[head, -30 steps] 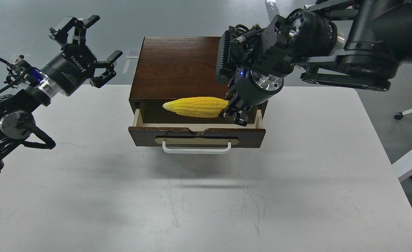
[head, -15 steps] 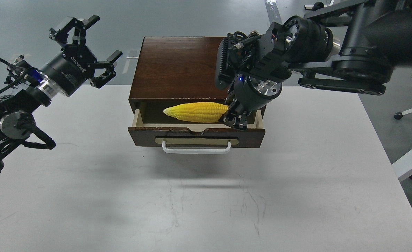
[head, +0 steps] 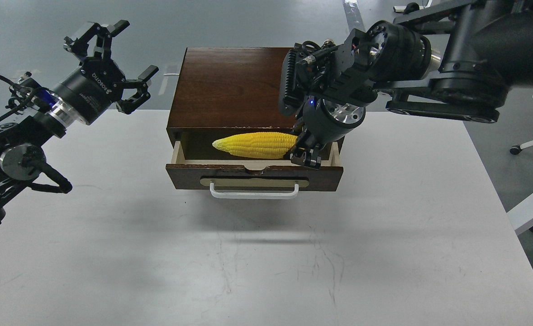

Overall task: Put corn in drawer with both arms
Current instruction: 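Lower the corn into the open drawer and open the right gripper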

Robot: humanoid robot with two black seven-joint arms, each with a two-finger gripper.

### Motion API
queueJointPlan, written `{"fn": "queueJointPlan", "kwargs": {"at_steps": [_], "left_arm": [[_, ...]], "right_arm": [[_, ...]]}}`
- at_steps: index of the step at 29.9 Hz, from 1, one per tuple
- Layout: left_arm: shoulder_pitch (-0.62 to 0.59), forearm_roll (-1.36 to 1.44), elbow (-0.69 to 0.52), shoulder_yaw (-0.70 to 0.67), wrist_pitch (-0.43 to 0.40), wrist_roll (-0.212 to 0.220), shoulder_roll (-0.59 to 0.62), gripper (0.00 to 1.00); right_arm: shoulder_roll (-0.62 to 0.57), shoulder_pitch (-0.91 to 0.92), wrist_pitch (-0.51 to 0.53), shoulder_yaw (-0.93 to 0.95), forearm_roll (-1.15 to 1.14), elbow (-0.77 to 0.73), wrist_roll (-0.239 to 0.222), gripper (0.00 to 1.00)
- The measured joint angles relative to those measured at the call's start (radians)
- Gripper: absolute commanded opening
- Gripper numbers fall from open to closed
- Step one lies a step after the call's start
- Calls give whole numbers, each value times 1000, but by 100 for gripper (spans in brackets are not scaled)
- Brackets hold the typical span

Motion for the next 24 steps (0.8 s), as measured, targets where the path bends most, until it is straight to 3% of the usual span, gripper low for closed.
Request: {"fn": "queueJointPlan", "kwargs": {"at_steps": [8,11,24], "left_arm": [[0,0,0,0,0,0,0,98],[0,0,0,0,0,0,0,98],[1,0,2,0,0,0,0,98]], "right_arm": [[0,-4,0,-1,0,-4,0,43],[0,-4,0,-1,0,-5,0,50],[0,-4,0,-1,1,-5,0,51]]}}
